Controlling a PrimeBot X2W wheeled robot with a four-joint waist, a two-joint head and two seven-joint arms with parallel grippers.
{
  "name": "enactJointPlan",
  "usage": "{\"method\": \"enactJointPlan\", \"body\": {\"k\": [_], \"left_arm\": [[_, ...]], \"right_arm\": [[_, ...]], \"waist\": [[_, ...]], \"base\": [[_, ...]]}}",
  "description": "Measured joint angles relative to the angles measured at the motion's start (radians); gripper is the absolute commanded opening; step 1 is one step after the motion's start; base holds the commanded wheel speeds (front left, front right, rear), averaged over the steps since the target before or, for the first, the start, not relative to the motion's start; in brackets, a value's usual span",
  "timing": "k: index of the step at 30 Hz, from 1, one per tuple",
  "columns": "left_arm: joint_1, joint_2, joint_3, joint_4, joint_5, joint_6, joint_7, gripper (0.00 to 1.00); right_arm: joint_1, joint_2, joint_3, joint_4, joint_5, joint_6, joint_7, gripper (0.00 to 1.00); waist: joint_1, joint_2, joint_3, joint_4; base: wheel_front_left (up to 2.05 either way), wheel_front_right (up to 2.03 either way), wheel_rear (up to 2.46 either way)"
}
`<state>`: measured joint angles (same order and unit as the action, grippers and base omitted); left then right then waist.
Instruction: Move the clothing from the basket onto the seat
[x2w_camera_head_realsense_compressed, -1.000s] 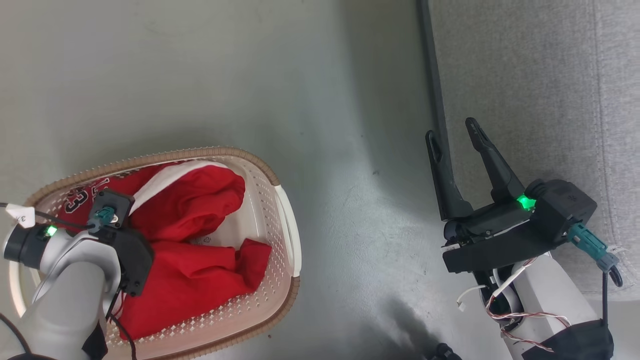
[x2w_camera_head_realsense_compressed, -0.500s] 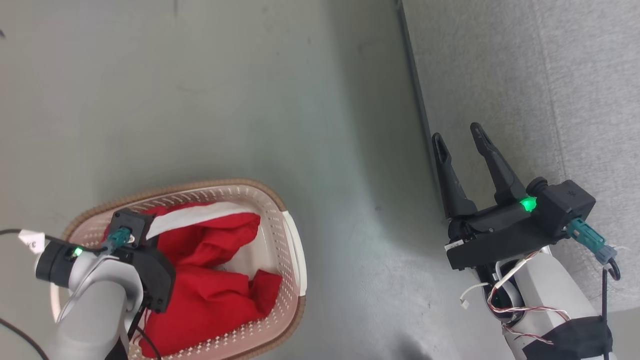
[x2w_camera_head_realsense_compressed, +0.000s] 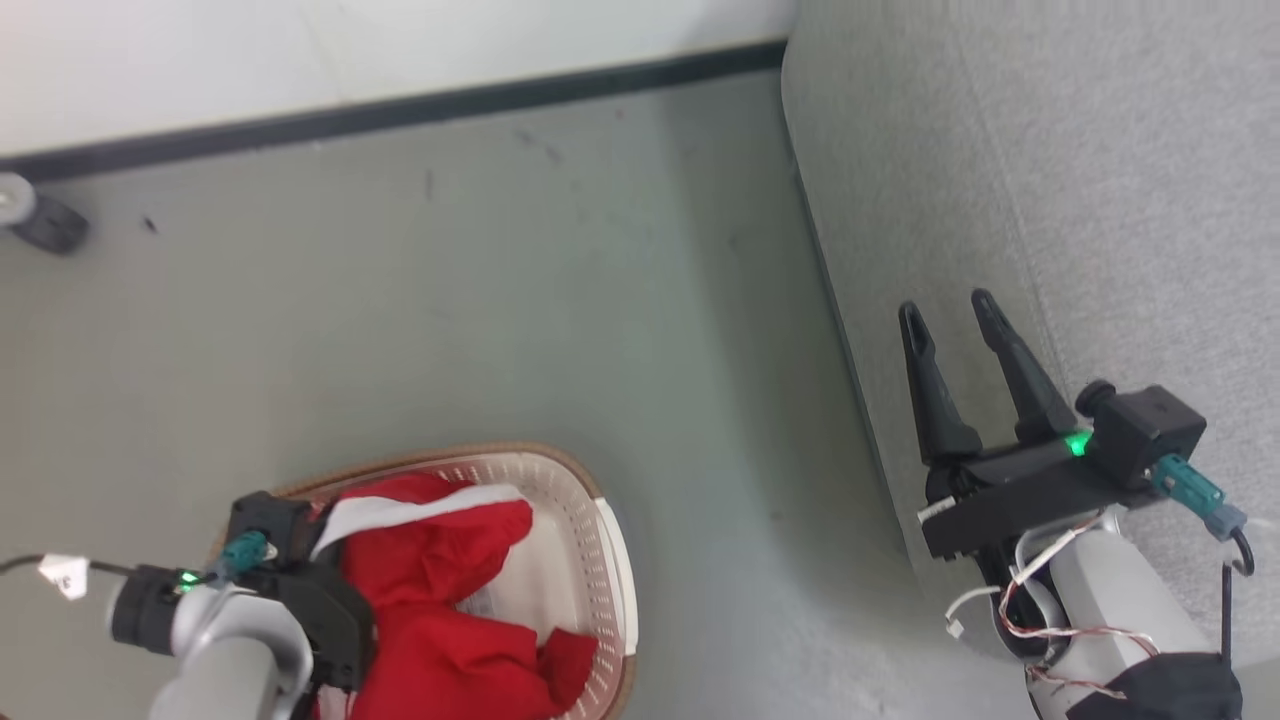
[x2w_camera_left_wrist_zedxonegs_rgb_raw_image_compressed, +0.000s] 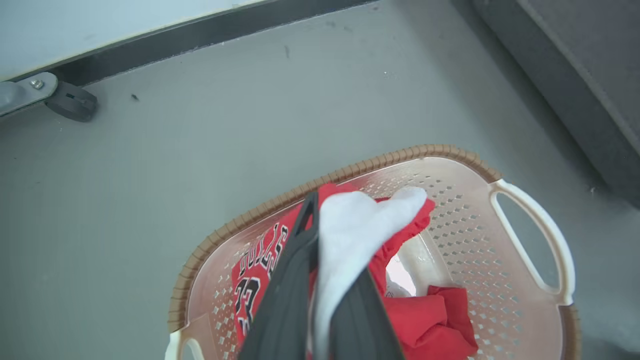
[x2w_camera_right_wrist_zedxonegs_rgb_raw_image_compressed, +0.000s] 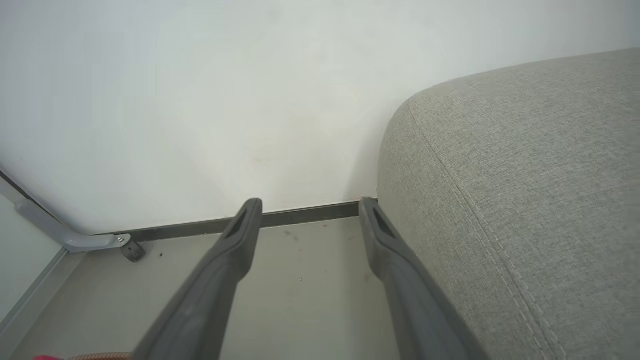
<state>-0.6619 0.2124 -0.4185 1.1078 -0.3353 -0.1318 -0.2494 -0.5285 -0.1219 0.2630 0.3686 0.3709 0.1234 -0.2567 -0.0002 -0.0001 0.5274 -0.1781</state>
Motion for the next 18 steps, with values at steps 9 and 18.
{"method": "enactJointPlan", "body": {"k": [9, 18], "left_arm": [[0.123, -0.033, 0.008, -0.132, -0.081, 0.0, 0.0, 0.0], [0.217, -0.032, 0.025, -0.28, -0.149, 0.0, 0.0, 0.0]], "right_arm": [[0.064, -0.029, 0.008, 0.039, 0.03, 0.0, 0.0, 1.0], [0.119, -0.049, 0.04, 0.046, 0.072, 0.0, 0.0, 1.0]], "waist": [[-0.0001, 0.0, -0.133, 0.03], [0.0, 0.0, -0.257, 0.061]], "base": [[0.0, 0.0, 0.0], [0.0, 0.0, 0.0]]}}
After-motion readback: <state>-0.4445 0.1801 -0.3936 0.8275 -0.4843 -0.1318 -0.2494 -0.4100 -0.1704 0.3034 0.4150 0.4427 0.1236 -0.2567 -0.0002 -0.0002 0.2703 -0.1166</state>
